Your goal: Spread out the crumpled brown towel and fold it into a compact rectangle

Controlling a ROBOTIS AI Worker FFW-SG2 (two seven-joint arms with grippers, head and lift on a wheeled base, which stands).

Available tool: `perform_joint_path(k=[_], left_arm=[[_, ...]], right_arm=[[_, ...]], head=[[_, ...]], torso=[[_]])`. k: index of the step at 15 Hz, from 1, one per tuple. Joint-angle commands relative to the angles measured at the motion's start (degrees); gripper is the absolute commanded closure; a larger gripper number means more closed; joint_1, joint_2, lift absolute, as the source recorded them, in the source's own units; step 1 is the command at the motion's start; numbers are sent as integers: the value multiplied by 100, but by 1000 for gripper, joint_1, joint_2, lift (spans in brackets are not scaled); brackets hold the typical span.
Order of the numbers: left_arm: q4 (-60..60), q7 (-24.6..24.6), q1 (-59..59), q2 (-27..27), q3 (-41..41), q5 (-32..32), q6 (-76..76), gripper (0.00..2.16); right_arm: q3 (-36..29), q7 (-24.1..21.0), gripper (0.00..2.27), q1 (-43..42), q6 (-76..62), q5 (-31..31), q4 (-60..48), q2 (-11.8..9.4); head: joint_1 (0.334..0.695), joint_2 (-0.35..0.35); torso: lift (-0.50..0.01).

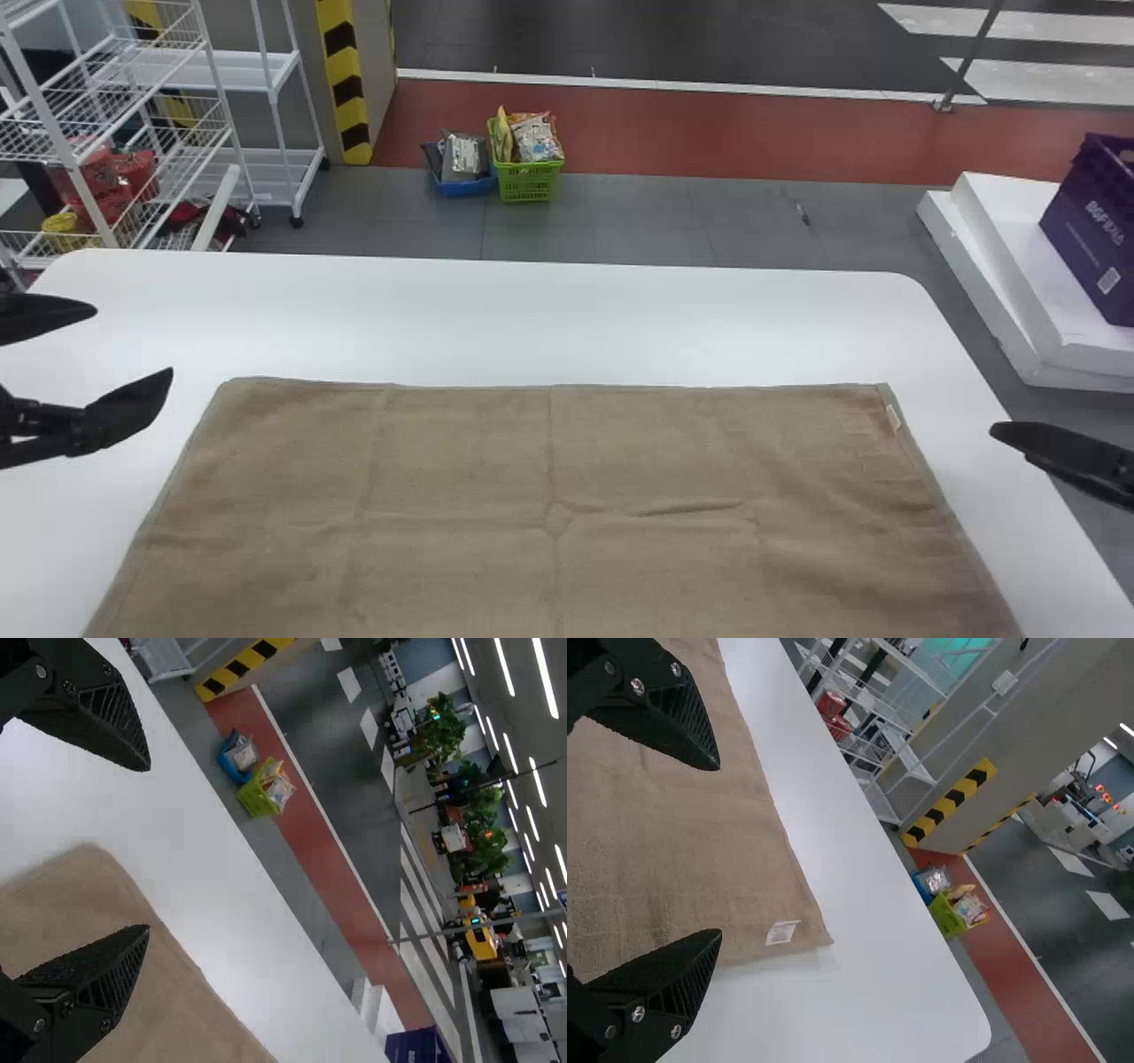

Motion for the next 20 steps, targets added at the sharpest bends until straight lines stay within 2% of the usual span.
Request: perform_joint_path(k=[1,3,6,8,10,12,16,20], left_arm=[[172,199,-114,-24,-452,-262,3,211],[462,208,-281,-15,-733,-472,38,211],[893,-205,-659,3,-953,-956,109,208],[1183,-214,-923,55,-1058,-1149,21,205],[1684,-873,-1397,222,-1058,-1334,-32,211],[2185,-1225,-1705,468,-1128,-1536,-296,323],[2958,-1392,-2100,653,-1190,-1967,-805,542],[3327,-1497,-2250,750,-1269,-2573,-1104,542]], right_arm=[[33,-67,171,-239,16,177,8,0],[50,-76,171,-282,33,283,8,-9],[-46,-67,171,-256,68,283,8,-35],[-108,-67,171,-212,86,274,26,-35],[-152,-58,171,-151,121,204,17,-35],[-231,-50,171,-80,139,160,17,-44],[-301,-32,171,8,139,142,43,-35],[-345,-14,171,43,121,107,140,-35]], head=[[695,-107],[695,-128],[695,-169],[695,-189],[695,-196],[695,-200],[695,-184],[695,-173]], torso=[[-127],[-127],[-127],[-127],[-127],[-127],[-127],[-127]])
